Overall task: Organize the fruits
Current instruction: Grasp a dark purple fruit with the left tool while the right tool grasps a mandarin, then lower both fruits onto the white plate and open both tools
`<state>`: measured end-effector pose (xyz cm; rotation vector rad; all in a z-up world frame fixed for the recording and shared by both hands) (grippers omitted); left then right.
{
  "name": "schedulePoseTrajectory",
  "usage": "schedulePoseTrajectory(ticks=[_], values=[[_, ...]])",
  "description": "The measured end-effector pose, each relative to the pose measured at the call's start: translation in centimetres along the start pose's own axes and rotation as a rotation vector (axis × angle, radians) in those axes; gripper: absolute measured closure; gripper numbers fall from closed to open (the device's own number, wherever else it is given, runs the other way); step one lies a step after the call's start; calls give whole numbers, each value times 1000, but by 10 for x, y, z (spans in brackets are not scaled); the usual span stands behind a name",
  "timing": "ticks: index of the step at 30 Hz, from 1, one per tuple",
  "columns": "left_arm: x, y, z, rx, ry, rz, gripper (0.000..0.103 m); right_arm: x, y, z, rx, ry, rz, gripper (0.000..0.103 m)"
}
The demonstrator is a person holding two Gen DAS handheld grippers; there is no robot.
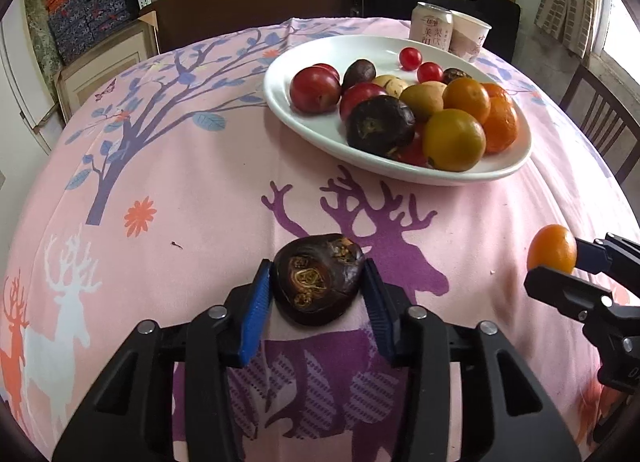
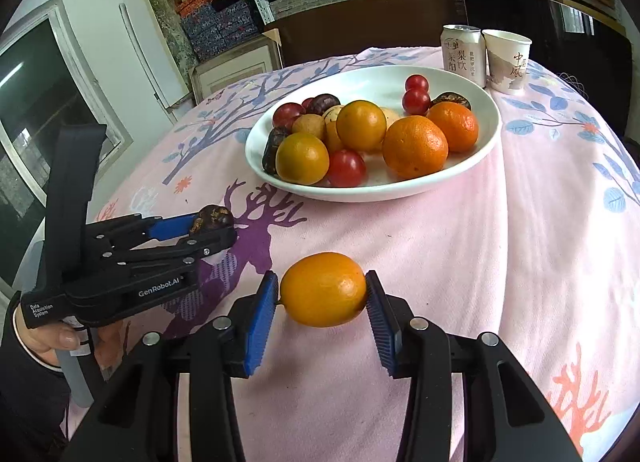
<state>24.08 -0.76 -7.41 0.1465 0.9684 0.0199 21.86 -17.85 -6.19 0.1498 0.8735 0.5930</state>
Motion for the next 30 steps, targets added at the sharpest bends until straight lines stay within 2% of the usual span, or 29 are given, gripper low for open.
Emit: schedulePoseTrajectory(ticks=[3, 8, 13, 15, 18, 25, 26, 28, 29, 30], values=[[-14, 1, 3, -8, -7, -22, 59, -10, 1, 3, 9, -32, 6, 58], [-63, 0, 30, -39, -121, -74, 59, -33, 4, 20, 6, -111, 13, 58], [-95, -10, 70, -92, -247, -93, 59, -58, 3, 55, -30, -203, -18, 58], [-90, -18, 85, -107, -256, -74, 59, -63, 1, 71, -39, -233, -30, 58], [-67, -27, 104, -140, -214, -55, 59, -59, -8, 90, -32, -268, -38, 58], [-13, -31, 124, -192, -144, -1, 59, -16, -45, 115, 38, -219, -65, 57], [-8, -30, 126, -208, -142, -7, 57, -9, -50, 116, 52, -209, -73, 56], [-4, -25, 129, -248, -161, 12, 31, 1, -61, 119, 86, -199, -66, 51], [-5, -21, 129, -266, -188, 49, 15, 3, -65, 119, 106, -203, -67, 47], [-8, -19, 130, -268, -217, 77, 12, 2, -67, 118, 116, -216, -80, 45]])
Point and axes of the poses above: each gripper's, at about its wrist camera, not at the fingertips, and x roughly the way its jaws point, y to its left, z to its top, the point moved 5 cm from there along x, roughly the way its jaws point, and after that the axes turned 7 degrees about z, right-handed, at the moved point
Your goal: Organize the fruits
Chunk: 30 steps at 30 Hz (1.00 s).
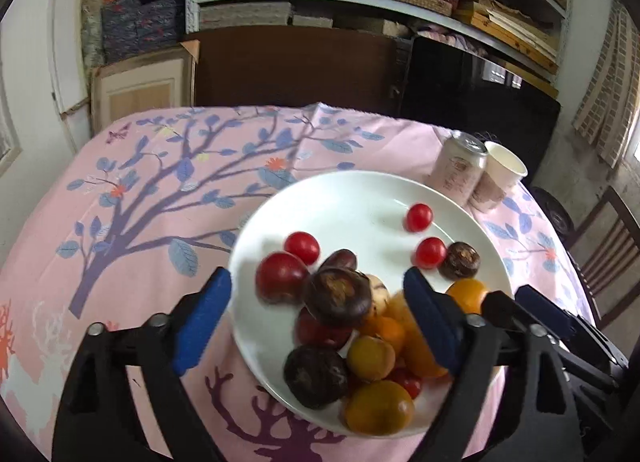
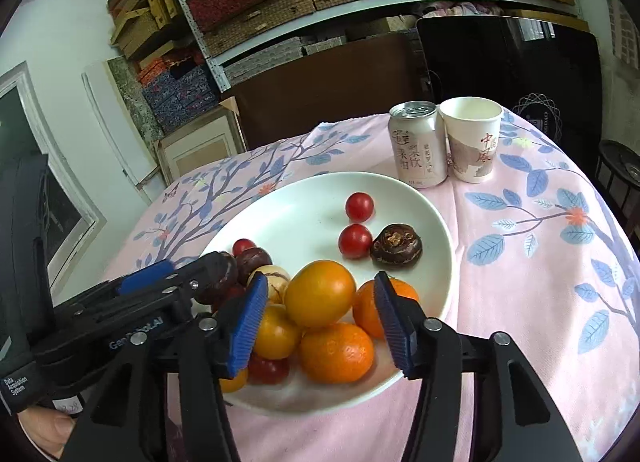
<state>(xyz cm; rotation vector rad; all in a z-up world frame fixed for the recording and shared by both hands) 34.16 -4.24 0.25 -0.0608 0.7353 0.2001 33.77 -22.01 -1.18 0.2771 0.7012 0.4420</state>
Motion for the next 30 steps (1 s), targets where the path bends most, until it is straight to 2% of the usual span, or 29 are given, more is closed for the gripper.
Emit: schedulePoseTrajectory(ticks=[1, 4, 6, 11, 14, 19, 22, 23, 26, 30], values=[[-3, 0, 0, 11, -20, 5, 12, -2, -2, 0, 2, -10, -7, 44], [-4, 0, -4, 36, 10, -16, 10, -6, -8, -4, 14, -8, -7, 42], [-8, 0, -8, 48, 13, -20, 10, -11, -11, -7, 29, -7, -12, 37], [-28, 0, -24, 107, 3, -26, 9, -30, -12, -22, 38, -8, -15, 36], [-46, 3, -33, 130, -23, -31, 9, -42, -10, -35, 39, 27, -18, 36], [-75, 11, -47, 134, -39, -48, 9, -64, -1, -59, 11, 48, -51, 23], [-91, 12, -58, 147, -52, -56, 6, -73, 7, -72, -20, 67, -72, 6], [-95, 13, -62, 147, -54, -59, 5, -76, 10, -76, -26, 75, -77, 3], [-106, 16, -74, 137, -41, -74, 5, -85, 16, -88, -39, 83, -75, 3], [-118, 22, -91, 143, -33, -75, 5, -94, 23, -102, -95, 90, -126, 3]])
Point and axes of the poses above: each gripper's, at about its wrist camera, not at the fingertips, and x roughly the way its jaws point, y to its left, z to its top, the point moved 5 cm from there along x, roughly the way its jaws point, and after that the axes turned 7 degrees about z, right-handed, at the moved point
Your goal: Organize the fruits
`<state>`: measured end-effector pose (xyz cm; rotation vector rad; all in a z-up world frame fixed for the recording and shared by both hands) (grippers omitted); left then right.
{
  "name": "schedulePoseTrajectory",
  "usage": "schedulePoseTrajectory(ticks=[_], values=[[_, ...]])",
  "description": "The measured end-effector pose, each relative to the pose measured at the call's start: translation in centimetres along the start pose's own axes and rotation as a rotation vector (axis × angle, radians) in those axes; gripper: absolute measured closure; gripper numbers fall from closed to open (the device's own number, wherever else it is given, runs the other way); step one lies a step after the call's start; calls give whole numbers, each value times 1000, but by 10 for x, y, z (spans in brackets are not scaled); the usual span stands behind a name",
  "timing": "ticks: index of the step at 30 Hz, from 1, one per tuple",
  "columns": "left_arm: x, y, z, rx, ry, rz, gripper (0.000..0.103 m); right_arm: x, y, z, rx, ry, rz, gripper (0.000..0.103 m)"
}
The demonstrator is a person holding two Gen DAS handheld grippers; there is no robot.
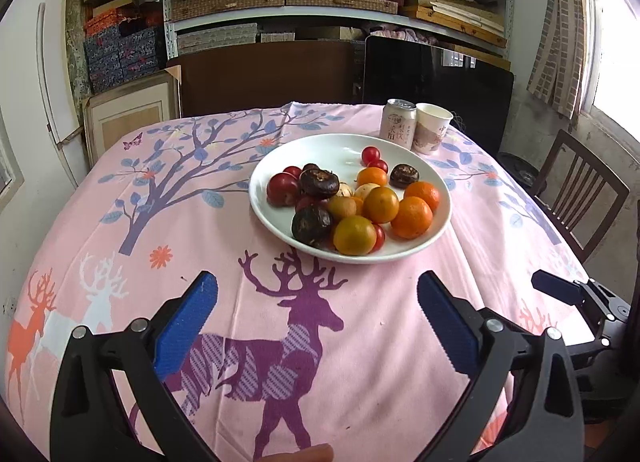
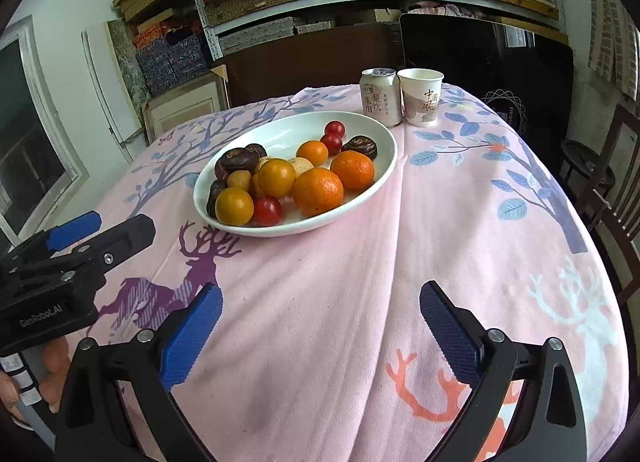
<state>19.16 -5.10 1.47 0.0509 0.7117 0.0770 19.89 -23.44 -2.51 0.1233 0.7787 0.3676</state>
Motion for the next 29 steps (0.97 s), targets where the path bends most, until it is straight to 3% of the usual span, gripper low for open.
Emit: schedulePoseTrajectory(ticks=[8, 15, 29], values=[[-13, 8, -25, 2, 20, 18, 5, -11, 9, -24, -24, 3, 2, 3], [-23, 11, -36, 6, -16, 34, 5, -16, 14, -31, -30, 5, 9, 3], [-1, 11, -54, 27, 62, 23, 5, -7, 6, -41, -27, 44, -8, 3]])
Point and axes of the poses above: each gripper's, at about its wrist camera, not at the fingertips, and x roughly the way its jaws point, y to its left, z to its top, the point moved 5 cm from there along x, roughly the way its jaws point, and after that the axes turned 7 degrees about z, right-handed, at the moved point
